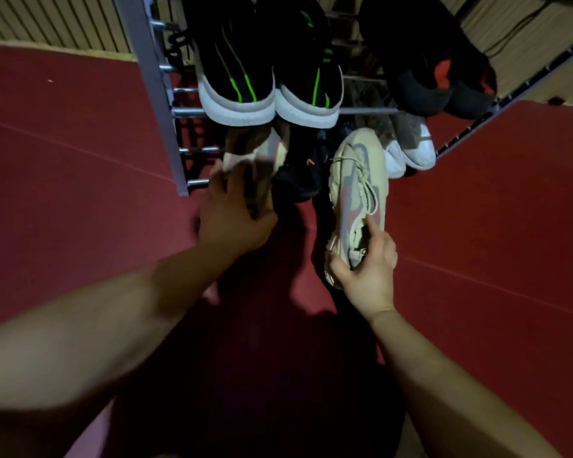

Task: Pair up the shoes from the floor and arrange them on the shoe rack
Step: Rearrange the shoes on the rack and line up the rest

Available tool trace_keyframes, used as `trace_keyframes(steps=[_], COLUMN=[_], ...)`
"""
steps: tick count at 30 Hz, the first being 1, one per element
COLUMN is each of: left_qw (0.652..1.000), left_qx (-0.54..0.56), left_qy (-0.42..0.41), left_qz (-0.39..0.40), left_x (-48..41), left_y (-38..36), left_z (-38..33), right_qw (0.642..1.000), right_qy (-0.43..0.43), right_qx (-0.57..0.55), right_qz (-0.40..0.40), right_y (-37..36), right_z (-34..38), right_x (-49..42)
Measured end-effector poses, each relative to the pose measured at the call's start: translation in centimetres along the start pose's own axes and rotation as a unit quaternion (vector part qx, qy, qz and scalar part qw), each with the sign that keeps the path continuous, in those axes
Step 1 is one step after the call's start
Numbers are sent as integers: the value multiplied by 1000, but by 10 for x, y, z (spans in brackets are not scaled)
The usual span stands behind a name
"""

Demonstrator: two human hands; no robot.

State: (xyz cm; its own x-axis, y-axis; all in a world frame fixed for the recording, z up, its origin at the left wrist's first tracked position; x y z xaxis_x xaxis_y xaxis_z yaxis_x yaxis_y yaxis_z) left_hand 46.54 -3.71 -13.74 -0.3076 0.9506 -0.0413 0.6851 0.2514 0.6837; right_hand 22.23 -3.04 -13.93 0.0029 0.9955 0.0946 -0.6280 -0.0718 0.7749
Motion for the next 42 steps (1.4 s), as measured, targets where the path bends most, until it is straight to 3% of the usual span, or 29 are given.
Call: trace_keyframes(steps=[5, 8, 11, 16, 20, 24, 26, 29, 32, 37, 42], left_qw=[978, 965, 909, 892, 889, 913, 906, 882, 901, 843, 874], left_qx=[-94, -255, -372, -404, -410, -369, -384, -442, -414, -505, -458], left_qy=[179, 63, -60, -98, -24, 38, 67, 34, -8, -42, -46], left_qz=[-48, 0, 180, 179, 205, 170, 164, 157, 128, 179, 156], left_x=[-44, -48, -34, -45, -47, -60, -65, -62, -55, -57, -57], left_y=[5, 0, -22, -6, -6, -5, -5, -7, -1, -6, 2], left_z=[11, 14, 34, 28, 30, 35, 36, 32, 28, 26, 24], right_qw=[993, 984, 972, 959, 924, 921, 914, 912, 928, 942, 929], right_qy=[83, 123, 141, 154, 212, 164, 147, 138, 111, 114, 125], right_qx=[73, 115, 170, 225, 302, 332, 351, 359, 333, 274, 298], right_qz=[47, 55, 75, 74, 101, 124, 138, 141, 124, 160, 178], right_y=[-21, -38, -56, -69, -90, -107, -109, -108, -109, -121, -131], right_z=[45, 66, 76, 87, 112, 114, 110, 107, 112, 136, 144], right_x=[-45, -68, -79, -78, -78, -91, -97, -100, -107, -130, -122])
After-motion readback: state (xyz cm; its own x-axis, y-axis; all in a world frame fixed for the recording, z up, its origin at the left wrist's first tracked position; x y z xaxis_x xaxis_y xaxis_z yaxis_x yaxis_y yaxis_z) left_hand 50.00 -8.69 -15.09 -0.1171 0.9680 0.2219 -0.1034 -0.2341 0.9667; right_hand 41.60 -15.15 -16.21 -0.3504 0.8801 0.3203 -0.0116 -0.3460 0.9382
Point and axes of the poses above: each hand's wrist, its own x-axis away from the middle knuckle, its own y-axis out of the back of the hand, z = x × y, the point moved 6 cm from there along -x, towards the middle knuckle, and after that the axes turned 3 degrees about z, right-handed, at the moved point
